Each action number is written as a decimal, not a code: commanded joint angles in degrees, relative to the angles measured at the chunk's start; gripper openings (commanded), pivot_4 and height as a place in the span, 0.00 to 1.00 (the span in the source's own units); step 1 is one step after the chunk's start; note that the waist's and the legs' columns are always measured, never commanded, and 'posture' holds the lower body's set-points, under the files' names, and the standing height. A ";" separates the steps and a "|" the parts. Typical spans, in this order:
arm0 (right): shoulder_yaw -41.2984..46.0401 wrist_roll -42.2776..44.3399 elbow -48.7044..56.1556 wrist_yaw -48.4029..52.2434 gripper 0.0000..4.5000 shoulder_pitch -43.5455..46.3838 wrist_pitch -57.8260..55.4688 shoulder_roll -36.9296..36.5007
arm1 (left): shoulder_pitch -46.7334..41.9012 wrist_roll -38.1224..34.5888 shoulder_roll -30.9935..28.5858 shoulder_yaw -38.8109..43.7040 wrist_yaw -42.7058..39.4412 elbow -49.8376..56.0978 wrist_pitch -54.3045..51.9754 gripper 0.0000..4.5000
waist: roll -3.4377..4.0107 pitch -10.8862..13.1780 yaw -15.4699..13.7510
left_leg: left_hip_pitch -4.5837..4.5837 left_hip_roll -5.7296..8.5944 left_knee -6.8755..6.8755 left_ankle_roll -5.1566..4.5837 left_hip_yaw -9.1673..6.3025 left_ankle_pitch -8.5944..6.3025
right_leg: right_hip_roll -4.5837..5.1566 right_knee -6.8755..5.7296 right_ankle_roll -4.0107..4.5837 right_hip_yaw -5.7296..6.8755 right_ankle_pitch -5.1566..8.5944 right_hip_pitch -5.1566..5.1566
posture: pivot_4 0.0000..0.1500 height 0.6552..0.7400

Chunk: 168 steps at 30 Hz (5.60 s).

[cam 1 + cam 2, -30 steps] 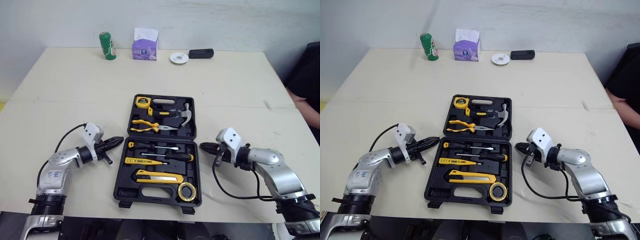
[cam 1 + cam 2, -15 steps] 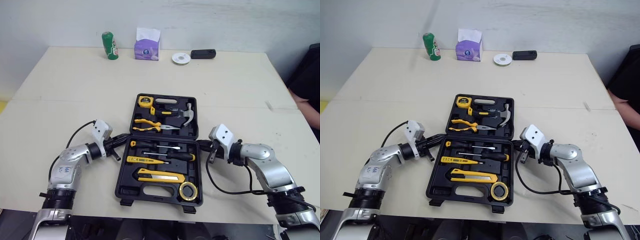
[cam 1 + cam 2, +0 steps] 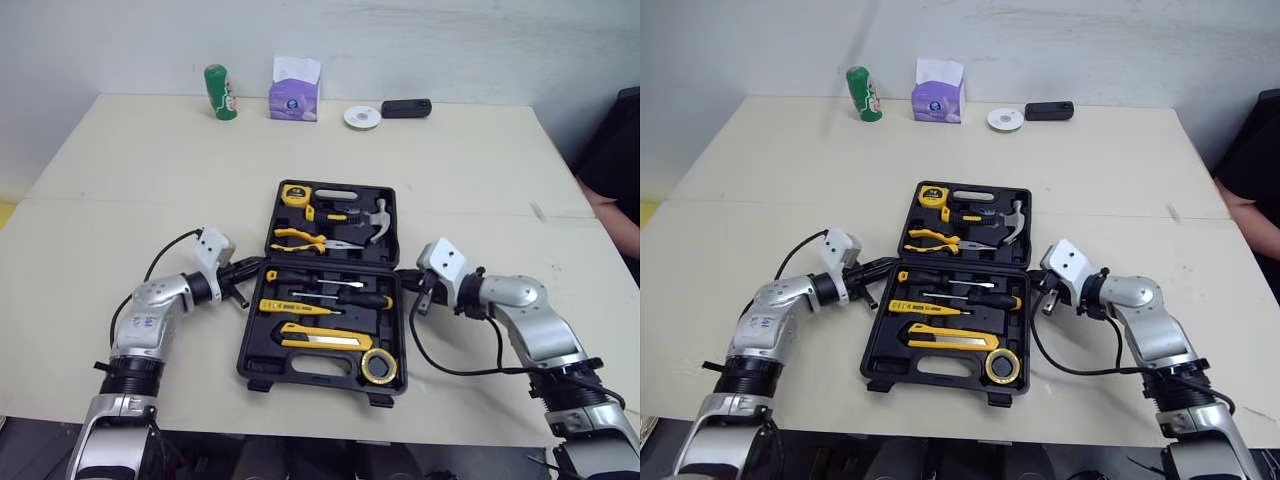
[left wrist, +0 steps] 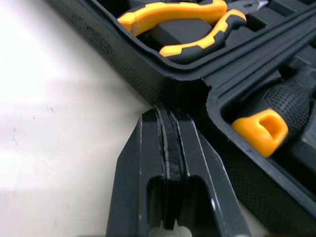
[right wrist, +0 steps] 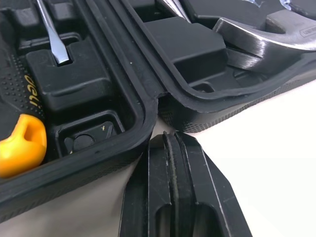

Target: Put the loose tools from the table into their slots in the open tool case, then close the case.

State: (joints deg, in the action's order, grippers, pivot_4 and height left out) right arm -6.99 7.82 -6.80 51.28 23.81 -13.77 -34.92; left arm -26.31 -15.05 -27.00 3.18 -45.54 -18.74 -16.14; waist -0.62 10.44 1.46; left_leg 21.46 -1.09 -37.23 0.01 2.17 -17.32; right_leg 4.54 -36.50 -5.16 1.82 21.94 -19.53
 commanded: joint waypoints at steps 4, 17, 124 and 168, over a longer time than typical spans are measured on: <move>1.99 0.35 0.61 0.28 0.00 -0.86 -0.41 -1.56 | 1.09 -0.74 -1.90 1.20 -0.92 2.37 -1.43 0.01 | 0.00 0.00 0.03 | 0.00 -0.01 0.00 0.01 0.00 0.01 | 0.00 -0.01 0.00 0.00 0.00 0.00 | 1.00 1.00; 13.57 12.63 15.45 -2.31 1.00 -0.66 -34.47 -11.95 | -0.60 -14.37 -15.35 12.52 -0.11 15.01 -27.55 1.00 | -0.01 0.07 0.04 | 0.05 -0.04 0.12 0.01 -0.04 0.00 | 0.03 0.14 0.01 -0.05 0.00 -0.09 | 1.00 1.00; -0.27 -22.49 -11.80 -42.41 0.00 -2.41 36.79 -1.81 | -9.38 5.37 -1.36 7.75 14.19 -10.93 27.20 0.00 | -0.26 -0.04 1.52 | 2.48 0.27 -1.63 0.02 0.55 0.44 | 0.00 -2.96 -0.03 -0.88 -0.04 -3.65 | 1.00 1.00; 10.45 2.36 19.66 -18.50 0.00 -34.98 25.99 -9.88 | 2.14 -5.52 -11.31 9.50 -5.45 -2.20 10.13 0.00 | -0.44 -0.14 0.01 | -0.22 0.18 -0.52 -0.20 0.17 -0.20 | 0.01 -0.95 -0.03 -0.61 -0.03 -0.48 | 1.00 1.00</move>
State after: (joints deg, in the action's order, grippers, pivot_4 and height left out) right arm 3.03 10.22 10.31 31.77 -11.71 13.31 -45.19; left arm -21.62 -21.58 -38.59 13.00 -50.74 -19.78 -7.89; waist -1.07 10.30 1.46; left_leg 21.26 -0.89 -37.76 -0.20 2.34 -17.52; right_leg 4.56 -37.45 -5.18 1.21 21.91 -20.01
